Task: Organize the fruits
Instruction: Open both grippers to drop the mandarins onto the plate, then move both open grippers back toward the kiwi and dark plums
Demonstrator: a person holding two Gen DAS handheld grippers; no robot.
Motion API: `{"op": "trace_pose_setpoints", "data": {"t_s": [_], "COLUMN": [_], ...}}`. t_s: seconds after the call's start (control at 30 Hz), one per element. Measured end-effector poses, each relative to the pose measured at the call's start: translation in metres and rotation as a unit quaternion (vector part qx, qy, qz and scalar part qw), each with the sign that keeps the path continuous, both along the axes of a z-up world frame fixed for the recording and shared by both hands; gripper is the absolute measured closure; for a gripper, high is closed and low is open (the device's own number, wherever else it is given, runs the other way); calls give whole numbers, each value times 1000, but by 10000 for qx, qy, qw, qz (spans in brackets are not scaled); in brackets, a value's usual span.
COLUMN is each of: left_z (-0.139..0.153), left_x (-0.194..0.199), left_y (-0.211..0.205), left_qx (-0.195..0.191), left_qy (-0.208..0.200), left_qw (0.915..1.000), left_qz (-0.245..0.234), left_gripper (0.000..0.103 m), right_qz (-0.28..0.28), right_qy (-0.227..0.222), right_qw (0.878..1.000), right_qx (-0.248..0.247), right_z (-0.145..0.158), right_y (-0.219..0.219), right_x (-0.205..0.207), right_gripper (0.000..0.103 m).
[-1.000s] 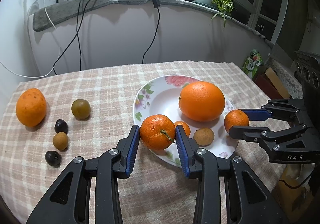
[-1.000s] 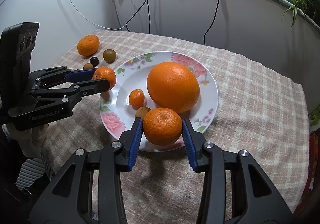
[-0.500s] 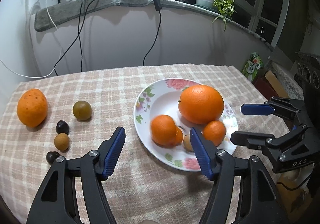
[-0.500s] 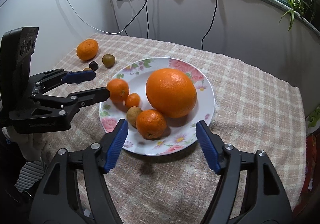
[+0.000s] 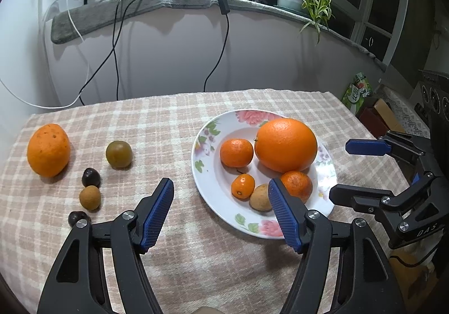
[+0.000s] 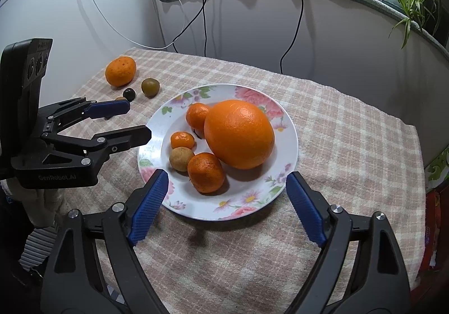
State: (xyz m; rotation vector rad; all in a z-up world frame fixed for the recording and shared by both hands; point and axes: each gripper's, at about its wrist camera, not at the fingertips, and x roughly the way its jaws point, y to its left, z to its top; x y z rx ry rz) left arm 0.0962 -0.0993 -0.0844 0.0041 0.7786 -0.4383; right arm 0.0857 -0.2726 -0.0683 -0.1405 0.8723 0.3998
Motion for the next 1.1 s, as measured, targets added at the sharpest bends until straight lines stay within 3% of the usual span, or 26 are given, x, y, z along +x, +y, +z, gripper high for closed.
{"op": "trace_pose_setpoints", "data": {"t_s": [0.4,1.1], "left_z": [3,0], "left_x": [0,-3], "left_y": [20,90], "left_qx": [-27,8], "left_qy": [-53,-90], "left_qw": [9998,9965], "left_qz": [184,834], "left_gripper": [33,33], "right_qz": [119,743], "right_qy": [-101,-104], "right_qw": [9999,9970], "right_qx": [75,188], "right_z": [12,25], "right_y": [12,74], "right_x": [8,49], "right_gripper": [15,15]}}
